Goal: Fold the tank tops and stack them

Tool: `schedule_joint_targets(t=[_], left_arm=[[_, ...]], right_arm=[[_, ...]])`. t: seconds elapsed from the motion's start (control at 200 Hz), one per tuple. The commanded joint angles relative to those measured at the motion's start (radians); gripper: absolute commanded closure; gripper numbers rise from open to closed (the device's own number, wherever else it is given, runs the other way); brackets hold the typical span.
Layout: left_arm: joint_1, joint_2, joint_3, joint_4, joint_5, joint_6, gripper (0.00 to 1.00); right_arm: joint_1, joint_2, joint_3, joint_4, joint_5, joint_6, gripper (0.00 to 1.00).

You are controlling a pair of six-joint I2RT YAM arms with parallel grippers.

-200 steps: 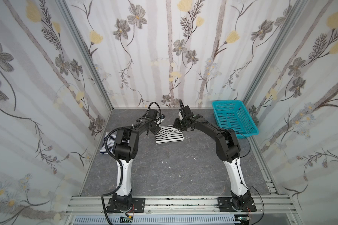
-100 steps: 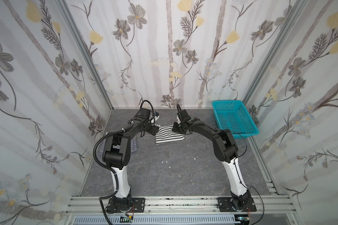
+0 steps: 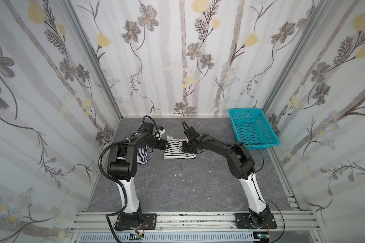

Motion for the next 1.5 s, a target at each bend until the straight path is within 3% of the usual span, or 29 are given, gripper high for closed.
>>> schedule_joint_targets(t=[0.0,0.43,0.884,0.954,1.104,1.189,1.299,1.499], left_arm=[[0.004,0.017,-0.002,-0.007,0.022,-0.018,0.19],[0.006,0.031,-0.067,-0.058,0.016,0.028,0.2],[-0.013,0.09,-0.077,-0.105,0.02,0.062,0.34],[-0.012,0.092,-0.071,-0.105,0.032,0.059,0.41],[-0.007,0.085,-0.052,-0.105,0.053,0.051,0.71],[-0.002,0.072,-0.046,-0.107,0.069,0.049,0.83],[-0.002,0.057,-0.038,-0.113,0.084,0.051,1.0],[0.005,0.018,-0.037,-0.134,0.092,0.058,1.0]], right_arm=[[0.021,-0.009,-0.024,-0.008,0.009,0.042,0.74],[0.013,-0.049,-0.15,0.119,-0.007,0.153,0.76],[-0.002,-0.062,-0.175,0.173,-0.025,0.194,0.78],[-0.003,-0.064,-0.175,0.171,-0.022,0.193,0.78],[-0.008,-0.071,-0.187,0.173,-0.023,0.188,0.78],[-0.01,-0.087,-0.205,0.196,-0.033,0.185,0.77],[-0.008,-0.132,-0.251,0.292,-0.078,0.174,0.69],[-0.004,-0.248,-0.294,0.371,-0.09,0.137,0.54]])
